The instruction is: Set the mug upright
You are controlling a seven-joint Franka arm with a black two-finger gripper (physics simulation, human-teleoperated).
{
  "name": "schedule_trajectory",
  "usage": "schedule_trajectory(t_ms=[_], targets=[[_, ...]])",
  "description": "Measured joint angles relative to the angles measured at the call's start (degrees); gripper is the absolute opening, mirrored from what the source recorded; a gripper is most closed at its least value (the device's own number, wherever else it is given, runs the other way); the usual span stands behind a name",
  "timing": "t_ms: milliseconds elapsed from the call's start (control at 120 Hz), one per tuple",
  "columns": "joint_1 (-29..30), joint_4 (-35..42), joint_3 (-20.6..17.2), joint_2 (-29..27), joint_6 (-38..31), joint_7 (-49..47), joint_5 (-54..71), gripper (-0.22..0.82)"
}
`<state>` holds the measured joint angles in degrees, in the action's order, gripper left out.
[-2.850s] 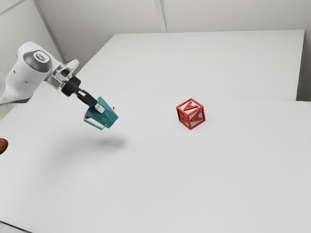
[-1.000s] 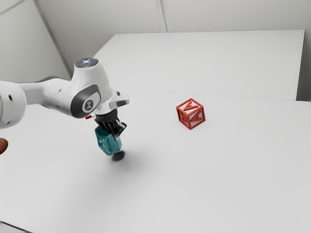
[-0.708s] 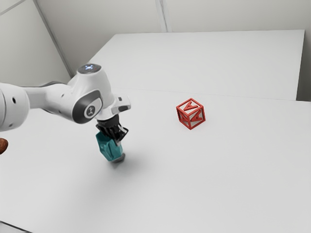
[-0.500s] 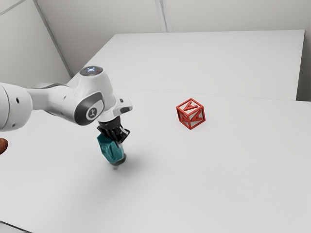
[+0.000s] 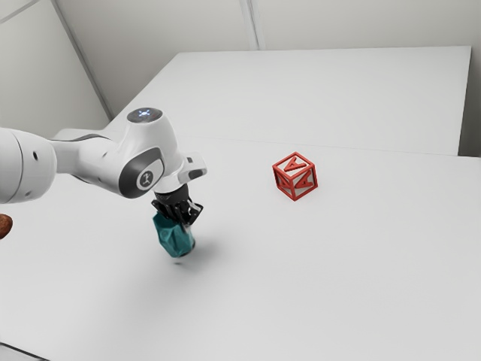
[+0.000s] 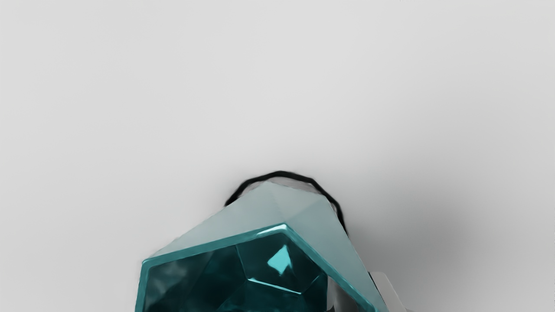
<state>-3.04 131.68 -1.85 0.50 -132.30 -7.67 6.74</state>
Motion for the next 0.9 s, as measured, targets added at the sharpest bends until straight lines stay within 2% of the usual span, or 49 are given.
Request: schedule_trajectory(t_ms=[333, 733, 900], targets=[[0.1, 0.1, -0.1, -2.1, 0.0, 0.1, -0.3, 0.19], [-1.2, 0.0, -0.4, -6.6, 0.8, 0.5, -0.6, 0.47], [0.7, -2.1, -3.9, -7.4, 3.8, 0.5, -1.2, 0.53]])
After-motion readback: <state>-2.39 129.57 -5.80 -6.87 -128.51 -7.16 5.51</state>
